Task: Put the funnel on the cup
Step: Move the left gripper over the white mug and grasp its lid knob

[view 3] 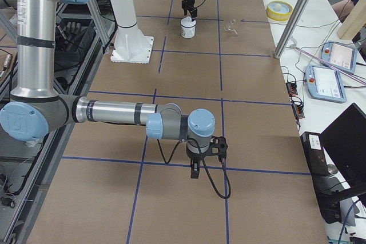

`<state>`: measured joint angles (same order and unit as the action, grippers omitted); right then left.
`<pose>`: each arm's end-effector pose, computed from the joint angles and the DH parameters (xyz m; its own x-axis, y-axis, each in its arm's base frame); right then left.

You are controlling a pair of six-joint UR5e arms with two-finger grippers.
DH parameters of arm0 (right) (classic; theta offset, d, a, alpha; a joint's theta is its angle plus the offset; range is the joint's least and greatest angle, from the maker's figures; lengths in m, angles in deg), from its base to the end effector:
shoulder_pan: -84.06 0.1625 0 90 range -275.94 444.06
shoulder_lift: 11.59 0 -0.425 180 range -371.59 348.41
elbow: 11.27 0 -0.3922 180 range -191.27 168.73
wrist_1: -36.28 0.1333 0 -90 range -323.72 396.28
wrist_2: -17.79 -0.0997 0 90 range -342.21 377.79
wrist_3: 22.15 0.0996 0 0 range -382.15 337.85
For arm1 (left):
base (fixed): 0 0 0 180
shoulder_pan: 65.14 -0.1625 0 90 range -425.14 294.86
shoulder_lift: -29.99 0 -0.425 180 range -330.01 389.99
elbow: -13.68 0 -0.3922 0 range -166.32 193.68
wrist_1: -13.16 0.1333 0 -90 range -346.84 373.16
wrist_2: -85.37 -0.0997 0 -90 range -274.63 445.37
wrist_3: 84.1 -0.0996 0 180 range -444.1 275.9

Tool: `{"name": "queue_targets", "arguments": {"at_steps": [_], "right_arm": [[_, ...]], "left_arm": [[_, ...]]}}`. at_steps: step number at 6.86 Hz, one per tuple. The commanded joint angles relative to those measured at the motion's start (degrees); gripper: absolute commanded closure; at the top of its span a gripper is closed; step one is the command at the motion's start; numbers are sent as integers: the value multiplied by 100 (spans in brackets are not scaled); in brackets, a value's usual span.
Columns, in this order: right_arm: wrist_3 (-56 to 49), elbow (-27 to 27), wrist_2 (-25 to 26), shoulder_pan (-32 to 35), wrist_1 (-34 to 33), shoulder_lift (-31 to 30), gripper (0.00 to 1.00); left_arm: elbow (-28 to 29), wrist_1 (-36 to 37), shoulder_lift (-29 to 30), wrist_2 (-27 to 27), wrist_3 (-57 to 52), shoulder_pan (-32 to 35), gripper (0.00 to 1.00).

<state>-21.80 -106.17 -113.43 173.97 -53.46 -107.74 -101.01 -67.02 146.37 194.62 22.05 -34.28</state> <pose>0.0670 -0.4451 0.6702 0.7522 0.0163 0.6587 -0.0030 0.9998 -0.0213 0.4397 -0.3798 0.2431 0.5371 -0.6269 -0.5644 0.4654 0.7783 -0.4215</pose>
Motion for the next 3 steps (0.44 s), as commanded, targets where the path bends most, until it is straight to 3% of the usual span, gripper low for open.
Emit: {"name": "queue_targets", "arguments": {"at_steps": [1,2,3], "right_arm": [[0,-2,0,0,0,0,0],[0,-2,0,0,0,0,0],[0,-2,0,0,0,0,0]], "left_arm": [[0,2,8,-1,38,-115,14],[0,2,34,-1,38,-115,31],[-18,11,60,-1,38,-107,58]]}}
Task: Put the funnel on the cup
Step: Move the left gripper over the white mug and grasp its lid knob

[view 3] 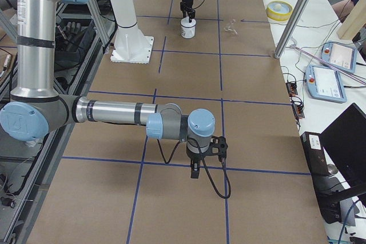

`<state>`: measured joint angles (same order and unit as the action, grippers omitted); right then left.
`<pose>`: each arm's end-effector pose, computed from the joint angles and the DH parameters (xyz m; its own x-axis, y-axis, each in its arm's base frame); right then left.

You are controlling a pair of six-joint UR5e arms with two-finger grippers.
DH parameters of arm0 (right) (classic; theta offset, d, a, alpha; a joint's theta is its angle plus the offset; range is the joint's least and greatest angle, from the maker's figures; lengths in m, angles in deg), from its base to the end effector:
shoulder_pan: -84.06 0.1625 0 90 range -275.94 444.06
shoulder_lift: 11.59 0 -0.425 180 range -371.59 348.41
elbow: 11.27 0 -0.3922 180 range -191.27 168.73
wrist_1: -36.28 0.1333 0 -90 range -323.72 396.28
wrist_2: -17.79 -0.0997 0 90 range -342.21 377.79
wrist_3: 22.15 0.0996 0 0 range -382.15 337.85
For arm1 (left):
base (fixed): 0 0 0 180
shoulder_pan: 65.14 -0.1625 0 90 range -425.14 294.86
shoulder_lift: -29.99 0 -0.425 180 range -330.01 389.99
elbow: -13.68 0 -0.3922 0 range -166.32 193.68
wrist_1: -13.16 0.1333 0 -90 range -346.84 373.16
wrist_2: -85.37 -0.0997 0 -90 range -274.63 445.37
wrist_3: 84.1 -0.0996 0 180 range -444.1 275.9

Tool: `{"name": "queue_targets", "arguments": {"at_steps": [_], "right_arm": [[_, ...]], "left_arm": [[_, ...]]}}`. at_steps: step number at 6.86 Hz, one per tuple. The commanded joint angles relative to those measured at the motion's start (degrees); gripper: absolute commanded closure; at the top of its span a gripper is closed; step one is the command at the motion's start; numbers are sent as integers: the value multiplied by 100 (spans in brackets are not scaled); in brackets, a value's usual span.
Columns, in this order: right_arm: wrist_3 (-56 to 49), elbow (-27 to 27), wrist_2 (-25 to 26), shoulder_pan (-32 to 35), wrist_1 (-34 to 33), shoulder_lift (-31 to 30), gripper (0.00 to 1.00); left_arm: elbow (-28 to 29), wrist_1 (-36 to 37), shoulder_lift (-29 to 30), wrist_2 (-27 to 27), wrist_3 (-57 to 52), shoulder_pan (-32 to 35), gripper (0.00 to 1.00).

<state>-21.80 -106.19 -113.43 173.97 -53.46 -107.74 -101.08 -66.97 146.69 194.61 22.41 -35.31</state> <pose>0.0670 -0.4451 0.6701 0.7522 0.0161 0.6587 -0.0030 0.9998 -0.0210 0.4465 -0.3719 0.2396 0.5425 -0.6204 -0.5664 0.4527 0.7839 -0.4249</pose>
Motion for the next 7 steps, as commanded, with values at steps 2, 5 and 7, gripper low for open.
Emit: {"name": "queue_targets", "arguments": {"at_steps": [2,5,7], "right_arm": [[0,0,0,0,0,0,0],[0,9,0,0,0,0,0],[0,9,0,0,0,0,0]], "left_arm": [[-187,224,28,1,2,32,100],[-283,408,89,-43,2,119,100],[-721,717,177,-52,-7,618,100]]}}
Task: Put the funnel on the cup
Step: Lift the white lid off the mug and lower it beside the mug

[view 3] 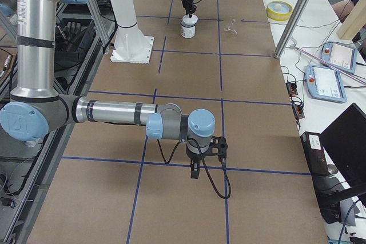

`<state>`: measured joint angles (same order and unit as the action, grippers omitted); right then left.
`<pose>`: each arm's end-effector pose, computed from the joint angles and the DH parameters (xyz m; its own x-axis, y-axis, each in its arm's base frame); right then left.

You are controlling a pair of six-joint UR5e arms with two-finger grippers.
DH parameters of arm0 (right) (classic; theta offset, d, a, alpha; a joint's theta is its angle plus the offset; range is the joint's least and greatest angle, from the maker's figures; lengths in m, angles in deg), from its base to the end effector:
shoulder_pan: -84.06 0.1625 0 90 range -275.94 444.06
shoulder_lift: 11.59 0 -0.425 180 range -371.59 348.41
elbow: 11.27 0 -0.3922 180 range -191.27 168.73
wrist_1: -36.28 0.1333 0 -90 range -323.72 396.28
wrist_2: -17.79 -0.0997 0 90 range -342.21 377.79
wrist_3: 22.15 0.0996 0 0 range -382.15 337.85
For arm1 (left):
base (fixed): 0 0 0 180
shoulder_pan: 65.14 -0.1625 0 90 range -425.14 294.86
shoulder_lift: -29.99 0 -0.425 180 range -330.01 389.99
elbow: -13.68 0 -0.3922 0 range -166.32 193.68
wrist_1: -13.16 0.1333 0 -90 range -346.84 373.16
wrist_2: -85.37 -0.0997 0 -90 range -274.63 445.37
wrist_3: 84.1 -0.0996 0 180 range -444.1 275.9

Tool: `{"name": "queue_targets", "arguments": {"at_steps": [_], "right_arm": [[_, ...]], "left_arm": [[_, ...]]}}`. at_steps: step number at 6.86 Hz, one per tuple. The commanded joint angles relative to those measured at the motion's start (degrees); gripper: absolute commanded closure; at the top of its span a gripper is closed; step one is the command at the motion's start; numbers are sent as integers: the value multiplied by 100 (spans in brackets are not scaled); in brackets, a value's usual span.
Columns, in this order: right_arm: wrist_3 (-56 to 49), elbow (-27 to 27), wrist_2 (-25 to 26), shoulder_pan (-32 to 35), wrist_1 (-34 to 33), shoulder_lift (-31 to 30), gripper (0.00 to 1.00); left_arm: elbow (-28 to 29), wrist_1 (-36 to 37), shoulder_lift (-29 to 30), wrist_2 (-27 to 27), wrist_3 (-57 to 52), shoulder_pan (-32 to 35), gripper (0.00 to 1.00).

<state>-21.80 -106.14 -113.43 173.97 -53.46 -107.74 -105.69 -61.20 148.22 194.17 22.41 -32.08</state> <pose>0.0670 -0.4450 0.6705 0.7522 0.0167 0.6587 -0.0030 0.9998 -0.0218 0.4044 -0.3840 0.2093 0.5021 -0.6478 -0.5729 0.4991 0.7581 -0.4198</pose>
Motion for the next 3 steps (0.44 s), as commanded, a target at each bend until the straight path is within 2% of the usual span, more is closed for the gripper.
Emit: {"name": "queue_targets", "arguments": {"at_steps": [1,3], "right_arm": [[0,4,0,0,0,0,0],[0,3,0,0,0,0,0]], "left_arm": [[-540,132,-36,-104,-303,637,100],[-648,-94,-771,-105,-911,684,100]]}}
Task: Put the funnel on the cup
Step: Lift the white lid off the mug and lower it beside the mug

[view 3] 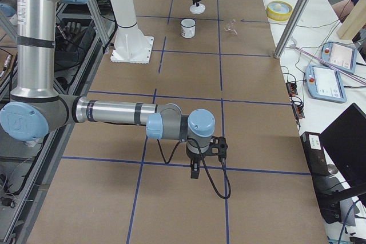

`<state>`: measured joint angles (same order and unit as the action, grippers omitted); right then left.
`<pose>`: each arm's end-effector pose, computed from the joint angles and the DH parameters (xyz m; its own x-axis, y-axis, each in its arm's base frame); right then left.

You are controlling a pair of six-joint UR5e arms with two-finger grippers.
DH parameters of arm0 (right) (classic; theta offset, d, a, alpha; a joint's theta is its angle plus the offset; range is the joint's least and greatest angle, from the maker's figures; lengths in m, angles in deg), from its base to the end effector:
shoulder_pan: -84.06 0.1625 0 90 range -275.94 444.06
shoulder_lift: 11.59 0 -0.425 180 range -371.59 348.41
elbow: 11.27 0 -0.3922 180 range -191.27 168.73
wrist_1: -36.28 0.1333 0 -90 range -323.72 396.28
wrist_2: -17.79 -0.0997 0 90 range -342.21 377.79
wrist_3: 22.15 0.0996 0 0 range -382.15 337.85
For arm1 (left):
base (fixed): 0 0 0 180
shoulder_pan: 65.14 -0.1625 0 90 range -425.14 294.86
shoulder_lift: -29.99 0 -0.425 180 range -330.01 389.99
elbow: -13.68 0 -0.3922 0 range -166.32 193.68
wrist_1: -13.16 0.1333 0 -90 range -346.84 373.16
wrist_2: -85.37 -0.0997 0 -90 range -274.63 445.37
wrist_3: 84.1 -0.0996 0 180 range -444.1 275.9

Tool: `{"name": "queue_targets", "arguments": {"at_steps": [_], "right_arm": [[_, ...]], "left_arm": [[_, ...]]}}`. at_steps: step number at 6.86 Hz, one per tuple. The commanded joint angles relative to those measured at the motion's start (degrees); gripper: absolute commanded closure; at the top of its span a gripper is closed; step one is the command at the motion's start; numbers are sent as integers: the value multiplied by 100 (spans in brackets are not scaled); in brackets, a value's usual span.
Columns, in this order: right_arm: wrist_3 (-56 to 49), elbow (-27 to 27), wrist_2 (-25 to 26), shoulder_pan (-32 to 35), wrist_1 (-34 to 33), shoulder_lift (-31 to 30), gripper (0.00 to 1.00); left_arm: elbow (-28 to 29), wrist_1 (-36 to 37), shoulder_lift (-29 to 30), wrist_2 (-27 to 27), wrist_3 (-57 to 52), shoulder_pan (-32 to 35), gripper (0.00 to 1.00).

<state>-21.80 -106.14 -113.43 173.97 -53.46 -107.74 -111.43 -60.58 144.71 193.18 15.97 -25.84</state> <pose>0.0670 -0.4450 0.6705 0.7522 0.0167 0.6587 -0.0030 0.9998 -0.0218 0.3314 -0.4041 0.2095 0.4751 -0.6040 -0.6399 0.5311 0.7766 -0.3387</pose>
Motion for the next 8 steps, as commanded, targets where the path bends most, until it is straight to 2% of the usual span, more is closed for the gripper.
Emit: {"name": "queue_targets", "arguments": {"at_steps": [1,3,4,6,8], "right_arm": [[0,-5,0,0,0,0,0],[0,3,0,0,0,0,0],[0,3,0,0,0,0,0],[0,3,0,0,0,0,0],[0,3,0,0,0,0,0]], "left_arm": [[-48,-637,-963,-6,-355,52,100],[276,-1823,-1678,55,-295,-44,100],[582,-2168,-1733,90,-251,-88,100],[787,-2321,-1768,379,-154,-368,100],[804,-2330,-1777,407,327,-860,100]]}}
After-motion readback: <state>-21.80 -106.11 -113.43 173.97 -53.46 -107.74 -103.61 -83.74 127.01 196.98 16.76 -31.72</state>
